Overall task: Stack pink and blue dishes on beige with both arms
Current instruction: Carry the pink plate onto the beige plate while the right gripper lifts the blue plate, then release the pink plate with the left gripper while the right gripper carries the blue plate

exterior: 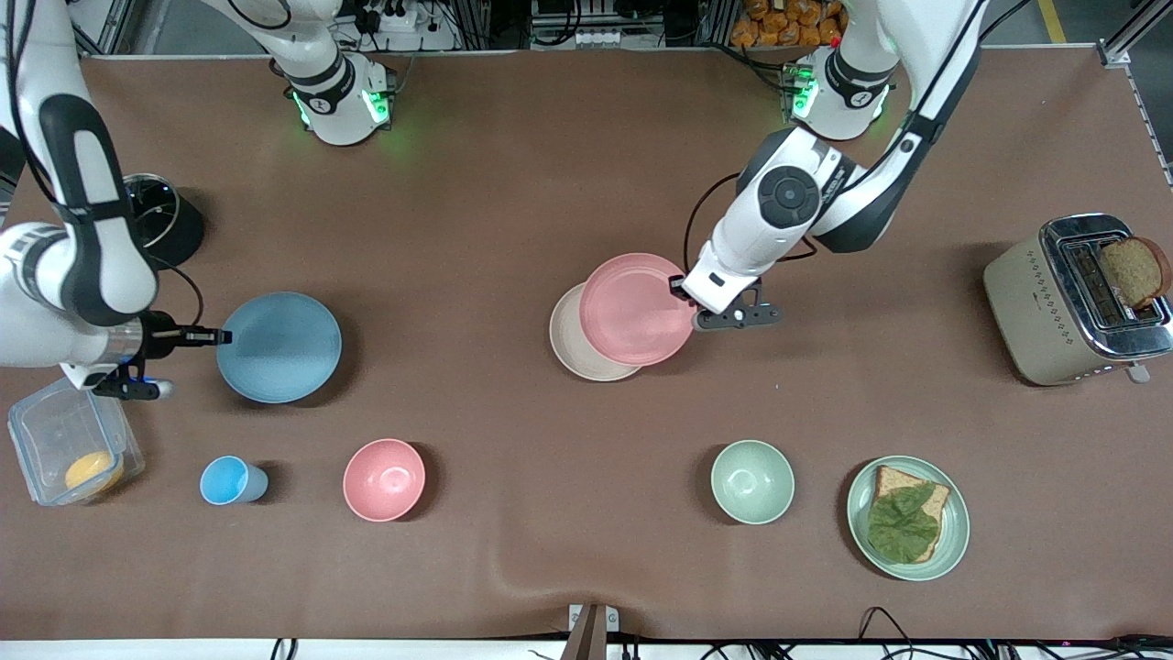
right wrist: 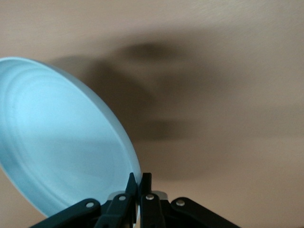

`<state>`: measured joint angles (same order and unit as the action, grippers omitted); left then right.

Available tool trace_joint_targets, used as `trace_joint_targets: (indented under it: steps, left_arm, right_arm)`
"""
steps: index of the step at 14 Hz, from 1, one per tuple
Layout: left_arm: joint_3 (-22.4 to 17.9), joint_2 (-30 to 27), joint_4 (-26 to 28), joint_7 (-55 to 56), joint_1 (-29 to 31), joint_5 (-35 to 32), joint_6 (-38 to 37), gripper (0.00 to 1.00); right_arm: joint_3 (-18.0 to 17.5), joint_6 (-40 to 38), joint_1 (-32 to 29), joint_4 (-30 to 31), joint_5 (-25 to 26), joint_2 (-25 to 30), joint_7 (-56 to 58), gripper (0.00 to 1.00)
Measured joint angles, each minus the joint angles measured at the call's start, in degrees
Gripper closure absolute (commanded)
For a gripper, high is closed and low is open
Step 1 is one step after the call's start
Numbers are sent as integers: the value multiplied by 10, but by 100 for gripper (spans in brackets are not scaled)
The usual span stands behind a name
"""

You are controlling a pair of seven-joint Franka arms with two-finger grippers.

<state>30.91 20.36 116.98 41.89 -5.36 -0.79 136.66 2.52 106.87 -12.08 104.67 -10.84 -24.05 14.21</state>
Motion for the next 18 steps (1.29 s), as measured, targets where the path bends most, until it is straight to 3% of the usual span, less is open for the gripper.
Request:
trace_joint_targets:
  steps: [3,6,12,18]
  left_arm:
    - [-1,40,0,49,-23,-33,44,100]
    - [-1,71,-7,79,-32,-60,65,100]
    - [-1,88,-16,89,-41,-74,65,100]
    - [-4,113,-44,89,-41,-74,65,100]
  right_arm:
    - [-4,-79,9,-30,-42,17,-16,100]
    - [-6,-107,47,-40,-90,25,-97,100]
    - [-8,-103,128,-42,-172,30,-245,100]
    - [-8,-49,196,-42,-183,30,-360,100]
